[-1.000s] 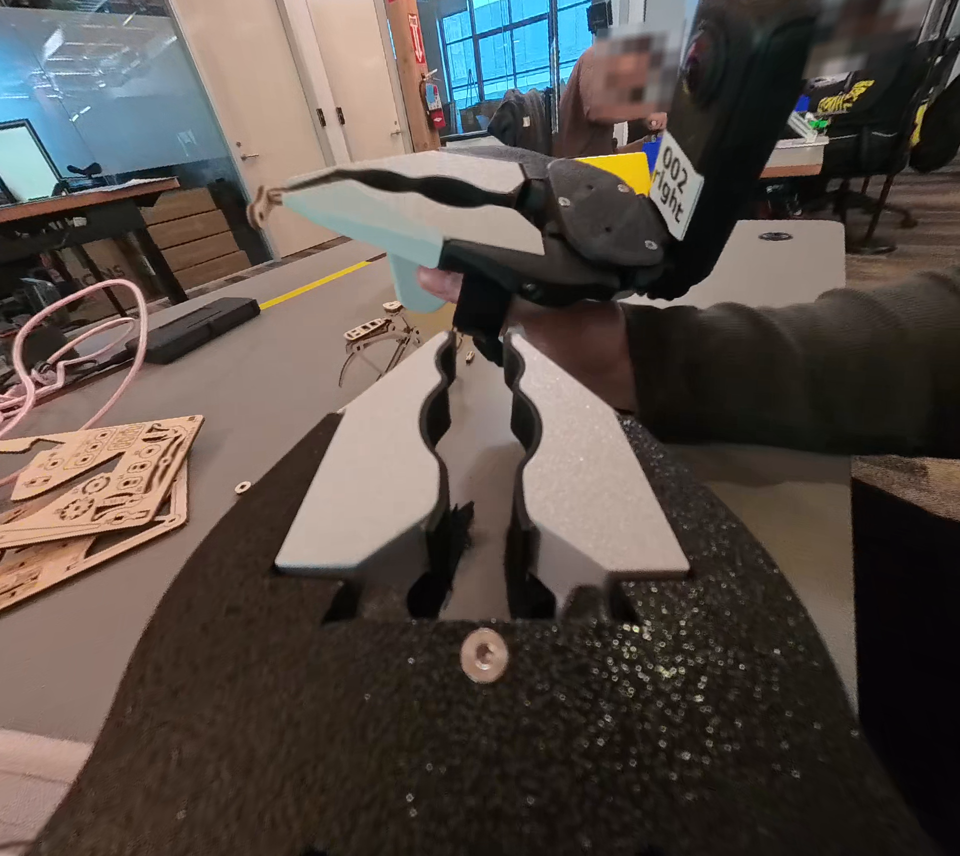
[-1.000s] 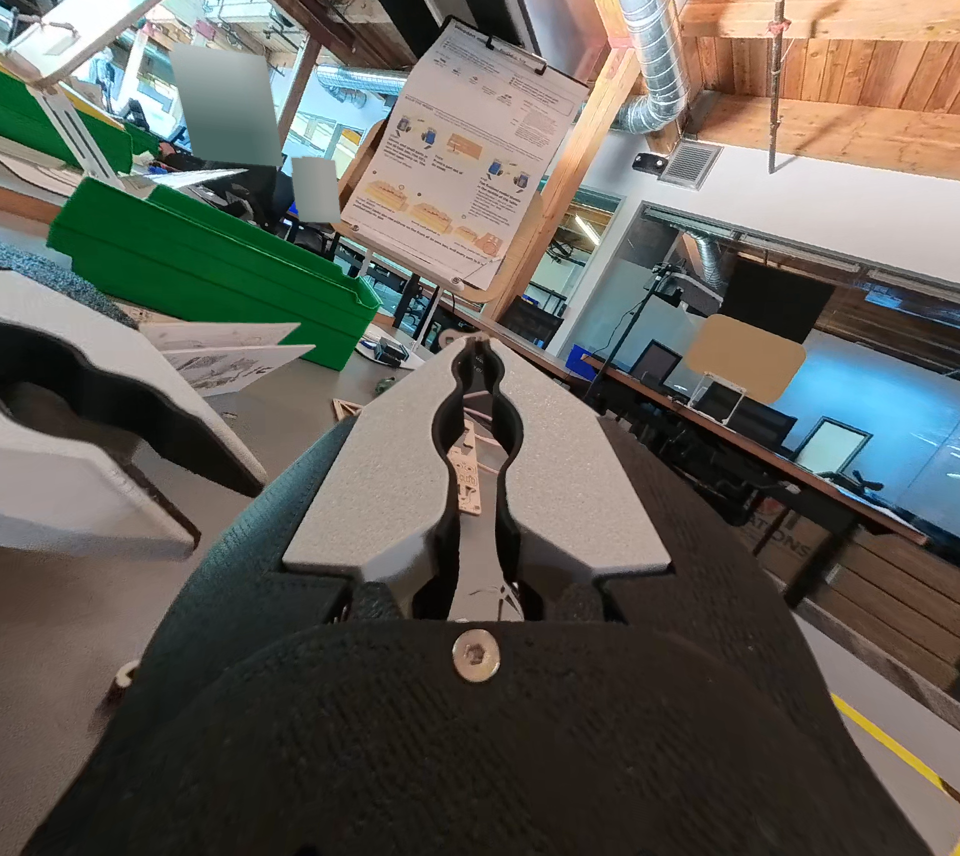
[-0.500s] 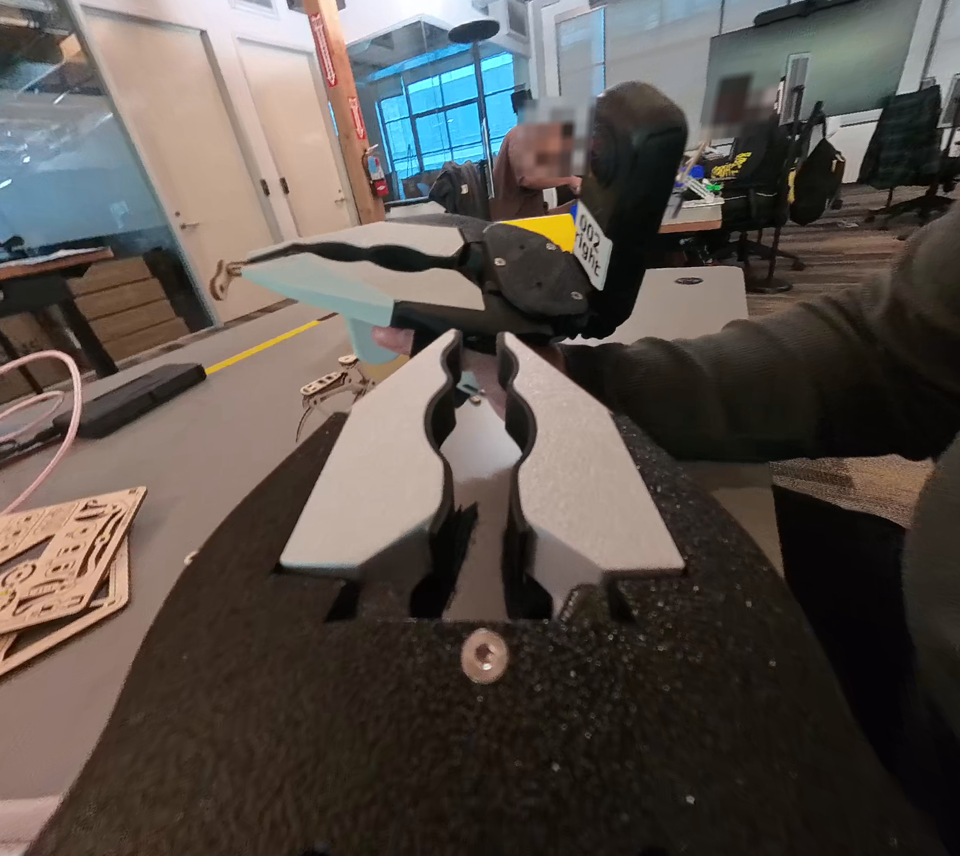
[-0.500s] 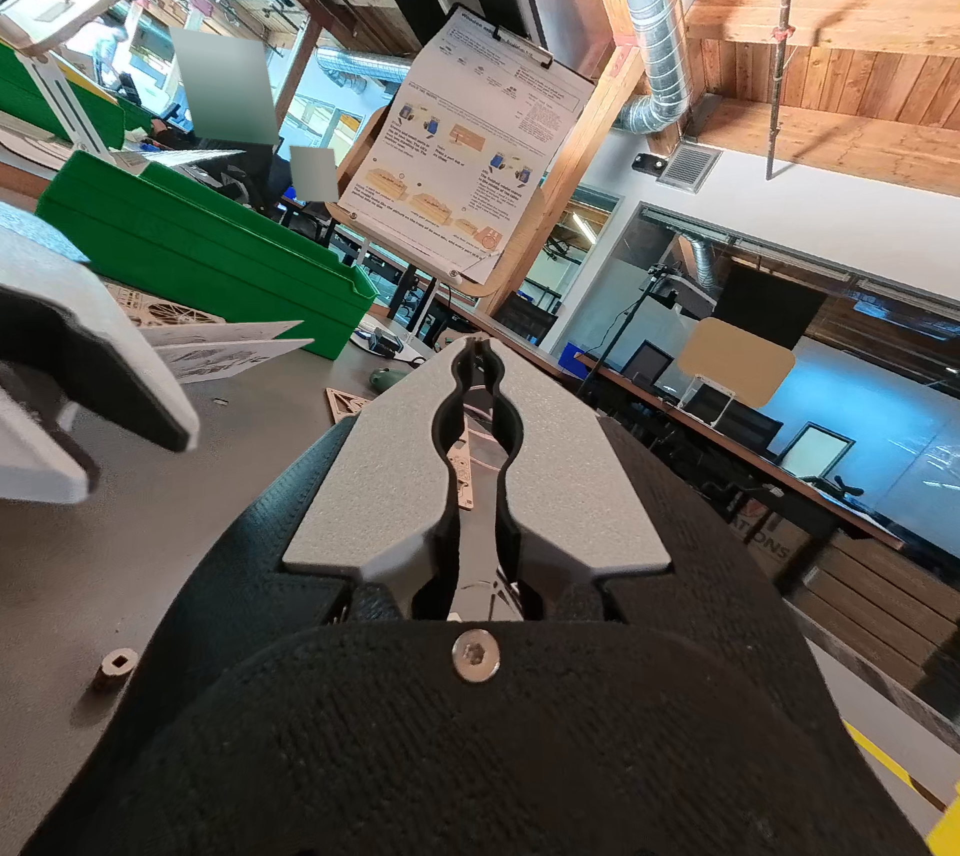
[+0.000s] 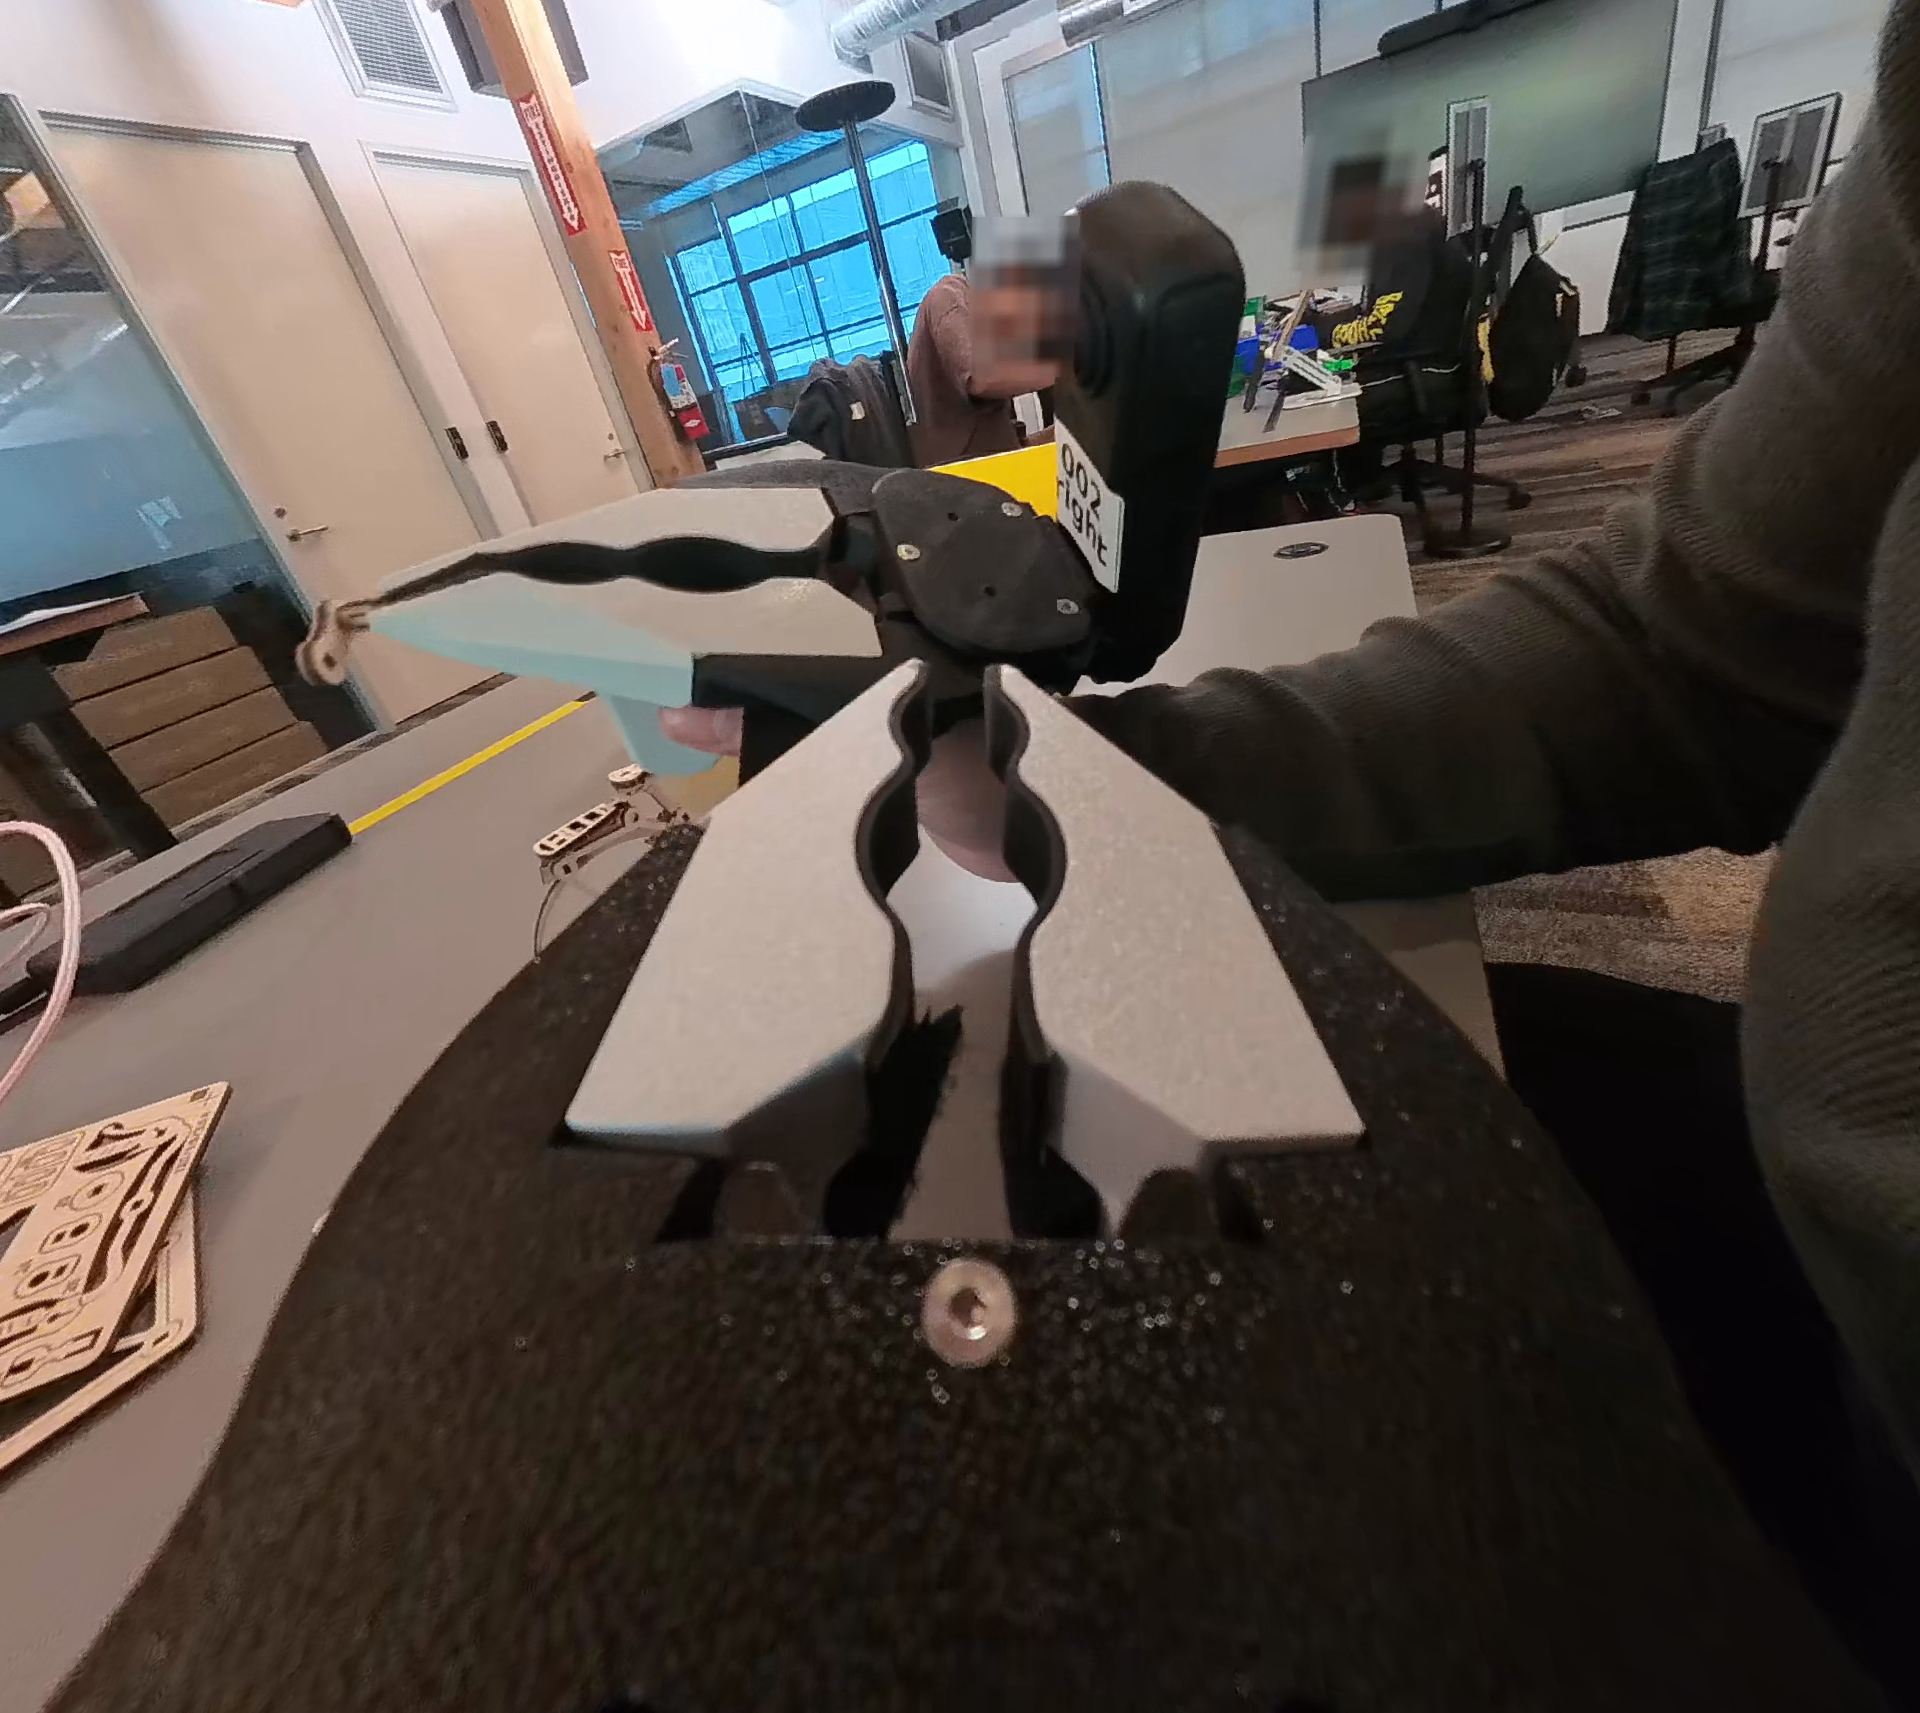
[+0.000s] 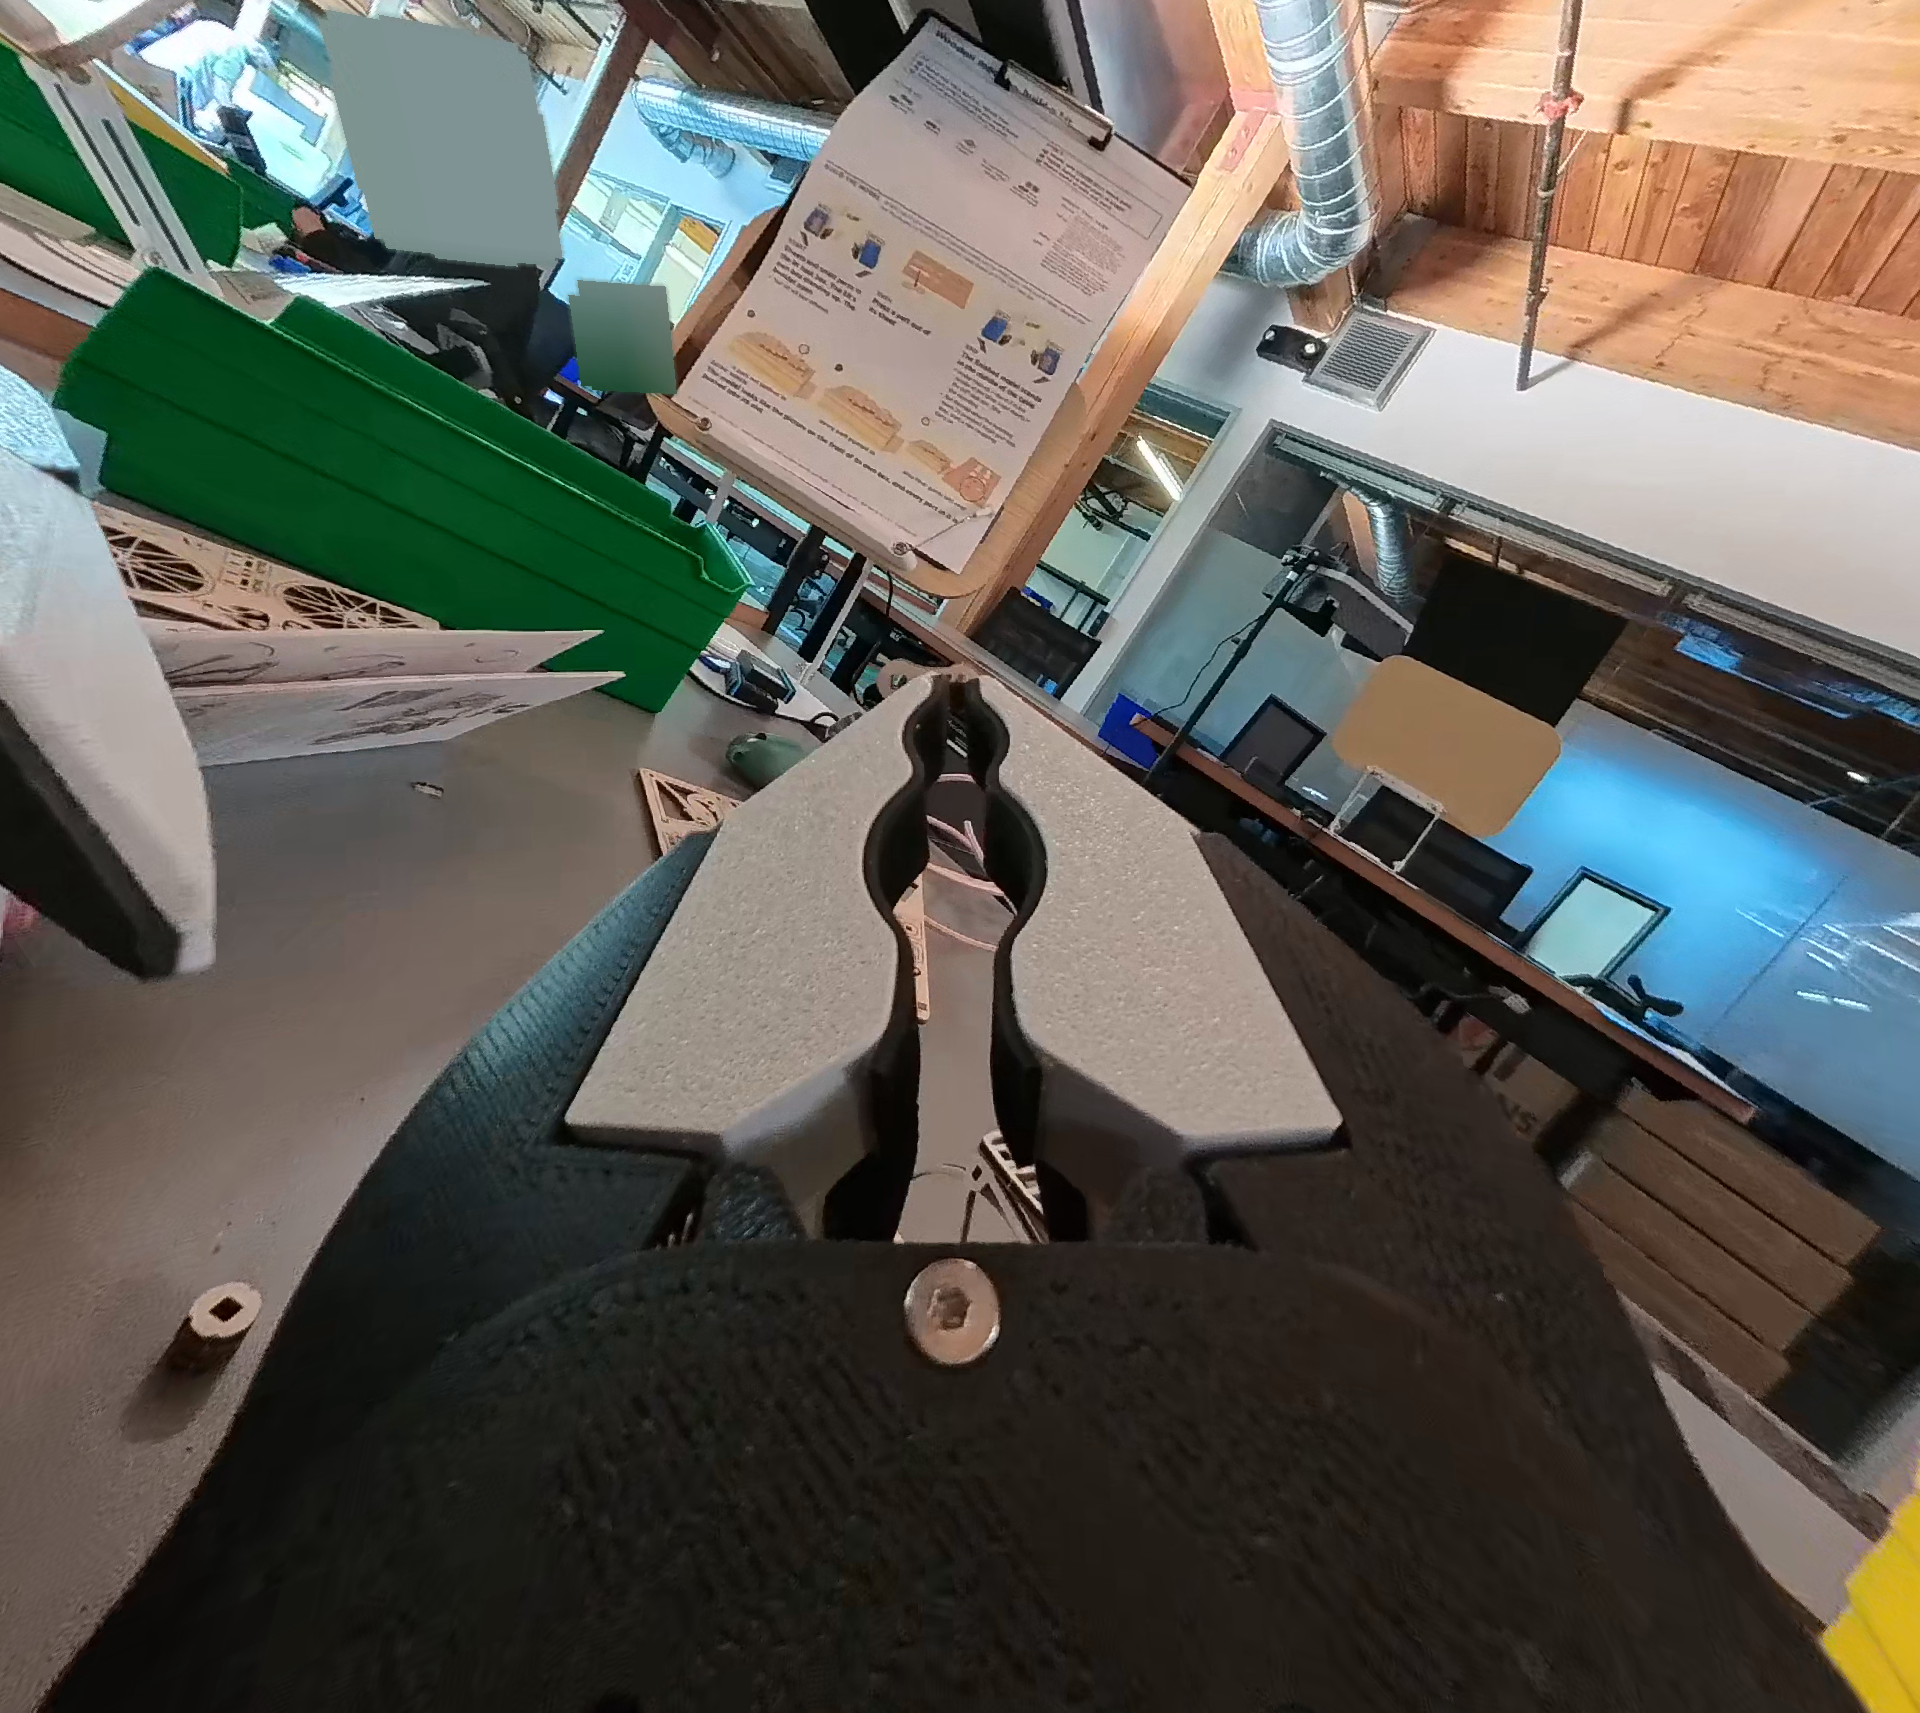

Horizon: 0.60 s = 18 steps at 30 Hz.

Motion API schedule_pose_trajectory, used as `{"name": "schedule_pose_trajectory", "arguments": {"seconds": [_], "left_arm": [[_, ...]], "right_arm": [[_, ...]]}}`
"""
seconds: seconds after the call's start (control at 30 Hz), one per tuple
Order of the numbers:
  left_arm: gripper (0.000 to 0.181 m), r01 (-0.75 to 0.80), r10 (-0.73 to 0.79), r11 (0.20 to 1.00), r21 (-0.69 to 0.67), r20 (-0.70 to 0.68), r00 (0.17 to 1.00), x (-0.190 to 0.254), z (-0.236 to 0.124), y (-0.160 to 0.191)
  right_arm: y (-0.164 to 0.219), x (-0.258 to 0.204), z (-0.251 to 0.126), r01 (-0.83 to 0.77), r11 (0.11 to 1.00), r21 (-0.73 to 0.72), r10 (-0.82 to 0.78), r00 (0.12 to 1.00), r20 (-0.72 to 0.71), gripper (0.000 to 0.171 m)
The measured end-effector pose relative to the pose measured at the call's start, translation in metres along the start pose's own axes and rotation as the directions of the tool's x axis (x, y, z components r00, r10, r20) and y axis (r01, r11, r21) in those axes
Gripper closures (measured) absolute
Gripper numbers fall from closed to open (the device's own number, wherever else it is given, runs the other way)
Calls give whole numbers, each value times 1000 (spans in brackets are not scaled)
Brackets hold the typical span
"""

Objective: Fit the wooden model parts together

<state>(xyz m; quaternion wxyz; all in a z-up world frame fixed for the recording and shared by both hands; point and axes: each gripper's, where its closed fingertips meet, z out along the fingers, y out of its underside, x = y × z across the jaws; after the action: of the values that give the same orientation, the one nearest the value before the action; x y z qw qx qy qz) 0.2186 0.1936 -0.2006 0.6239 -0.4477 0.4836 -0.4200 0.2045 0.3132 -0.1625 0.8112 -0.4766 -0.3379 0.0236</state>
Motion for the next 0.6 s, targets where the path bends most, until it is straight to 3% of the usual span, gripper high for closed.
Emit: {"name": "schedule_pose_trajectory", "arguments": {"seconds": [0.6], "left_arm": [[176,17,-17,1000,4,3,1000,-2,-1,0]], "right_arm": [[1,-9,2,51,999,-13,-50,998,31,170]]}}
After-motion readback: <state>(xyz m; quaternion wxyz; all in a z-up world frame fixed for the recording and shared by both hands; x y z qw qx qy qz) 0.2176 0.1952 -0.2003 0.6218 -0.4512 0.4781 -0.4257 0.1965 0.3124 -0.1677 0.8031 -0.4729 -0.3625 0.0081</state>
